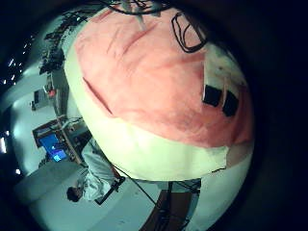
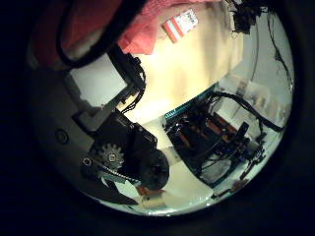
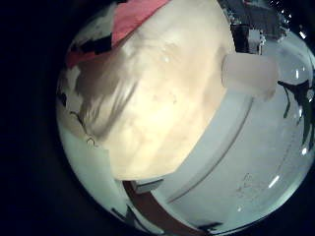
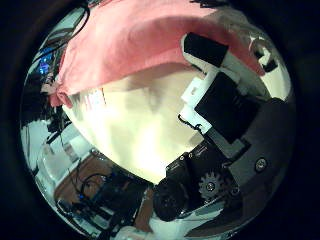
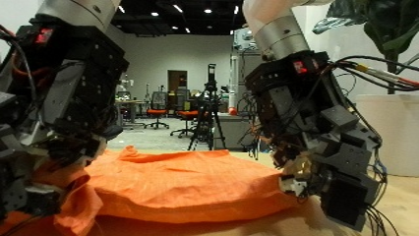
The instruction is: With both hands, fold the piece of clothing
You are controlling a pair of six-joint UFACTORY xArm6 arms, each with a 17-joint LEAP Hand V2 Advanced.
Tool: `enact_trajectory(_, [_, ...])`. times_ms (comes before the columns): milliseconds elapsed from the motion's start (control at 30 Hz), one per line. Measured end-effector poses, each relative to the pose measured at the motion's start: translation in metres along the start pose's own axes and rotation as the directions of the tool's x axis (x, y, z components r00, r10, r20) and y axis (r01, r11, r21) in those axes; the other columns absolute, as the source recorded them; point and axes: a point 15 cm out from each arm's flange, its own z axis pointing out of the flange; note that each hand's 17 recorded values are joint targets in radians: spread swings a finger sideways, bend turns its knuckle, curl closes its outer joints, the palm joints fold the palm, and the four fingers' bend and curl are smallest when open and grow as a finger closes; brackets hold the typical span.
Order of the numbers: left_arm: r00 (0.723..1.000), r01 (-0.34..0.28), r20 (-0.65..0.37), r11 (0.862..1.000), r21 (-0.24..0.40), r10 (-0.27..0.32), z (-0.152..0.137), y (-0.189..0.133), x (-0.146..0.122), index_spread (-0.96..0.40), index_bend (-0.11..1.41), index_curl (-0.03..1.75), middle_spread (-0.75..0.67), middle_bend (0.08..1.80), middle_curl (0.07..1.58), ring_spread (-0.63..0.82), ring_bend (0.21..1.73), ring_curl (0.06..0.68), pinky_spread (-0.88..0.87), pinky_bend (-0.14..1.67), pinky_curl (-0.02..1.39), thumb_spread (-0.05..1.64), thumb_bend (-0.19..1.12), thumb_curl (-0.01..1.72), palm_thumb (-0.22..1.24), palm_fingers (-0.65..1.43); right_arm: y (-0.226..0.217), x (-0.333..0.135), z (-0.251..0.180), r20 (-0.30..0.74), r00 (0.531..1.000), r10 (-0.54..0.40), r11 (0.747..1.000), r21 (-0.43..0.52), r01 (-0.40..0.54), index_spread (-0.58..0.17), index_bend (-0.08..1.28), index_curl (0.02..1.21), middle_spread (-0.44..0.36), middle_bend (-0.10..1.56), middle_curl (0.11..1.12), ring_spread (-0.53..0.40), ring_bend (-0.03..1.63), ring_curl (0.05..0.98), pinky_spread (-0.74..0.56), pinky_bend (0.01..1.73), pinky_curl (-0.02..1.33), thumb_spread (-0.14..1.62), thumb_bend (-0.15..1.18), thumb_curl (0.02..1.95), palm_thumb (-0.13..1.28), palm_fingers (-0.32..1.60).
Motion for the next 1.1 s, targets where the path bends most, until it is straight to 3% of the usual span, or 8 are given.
enact_trajectory(133, [0.999, -0.035, -0.012, 0.998, -0.050, 0.035, -0.009, 0.017, 0.000, -0.68, 0.18, 1.46, -0.57, 0.90, 0.98, -0.47, 1.27, 0.522, -0.71, 0.98, 0.58, 0.93, -0.02, 0.60, 0.77, 1.09, 0.031, -0.002, -0.011, 0.021, 1.000, 0.004, 0.999, -0.039, -0.003, -0.294, 1.02, 0.76, -0.162, 1.20, 0.74, -0.232, 1.30, 0.622, -0.35, 1.22, 0.66, 1.17, 0.06, 0.50, 1.05, 1.22])
enact_trajectory(300, [0.999, -0.051, 0.009, 0.999, -0.012, 0.051, -0.032, 0.022, -0.001, -0.67, 0.18, 1.46, -0.57, 0.91, 0.98, -0.47, 1.27, 0.522, -0.71, 0.98, 0.58, 0.93, -0.02, 0.60, 0.77, 1.09, 0.065, -0.005, -0.029, 0.046, 0.999, 0.012, 1.000, -0.026, -0.011, -0.274, 1.06, 0.78, -0.150, 1.24, 0.75, -0.221, 1.33, 0.642, -0.31, 1.26, 0.69, 1.19, 0.04, 0.52, 1.07, 1.18])
enact_trajectory(533, [0.997, -0.073, 0.018, 0.997, -0.025, 0.073, -0.052, 0.039, -0.005, -0.65, 0.18, 1.47, -0.57, 0.91, 0.97, -0.47, 1.27, 0.520, -0.71, 0.98, 0.58, 0.93, -0.02, 0.60, 0.77, 1.09, 0.101, -0.005, -0.062, 0.075, 0.997, 0.035, 0.999, 0.024, -0.037, -0.259, 1.07, 0.79, -0.140, 1.26, 0.75, -0.211, 1.35, 0.651, -0.28, 1.27, 0.71, 1.19, 0.01, 0.56, 1.08, 1.17])
enact_trajectory(667, [0.997, -0.066, 0.030, 0.998, 0.003, 0.066, -0.072, 0.041, -0.009, -0.65, 0.18, 1.47, -0.57, 0.91, 0.97, -0.47, 1.27, 0.520, -0.71, 0.98, 0.58, 0.93, -0.02, 0.60, 0.77, 1.09, 0.114, -0.003, -0.077, 0.081, 0.996, 0.045, 0.997, 0.051, -0.049, -0.254, 1.08, 0.79, -0.136, 1.27, 0.74, -0.207, 1.35, 0.652, -0.28, 1.27, 0.71, 1.19, 0.00, 0.57, 1.09, 1.16])
enact_trajectory(1100, [0.996, -0.015, 0.090, 0.999, 0.046, 0.011, -0.129, 0.031, -0.044, -0.63, 0.18, 1.48, -0.57, 0.91, 0.97, -0.47, 1.27, 0.517, -0.71, 0.99, 0.58, 0.93, -0.02, 0.60, 0.76, 1.10, 0.094, 0.016, -0.141, 0.085, 0.993, 0.082, 0.986, 0.142, -0.093, -0.247, 1.09, 0.79, -0.131, 1.28, 0.73, -0.208, 1.36, 0.644, -0.28, 1.26, 0.71, 1.18, -0.01, 0.61, 1.08, 1.17])
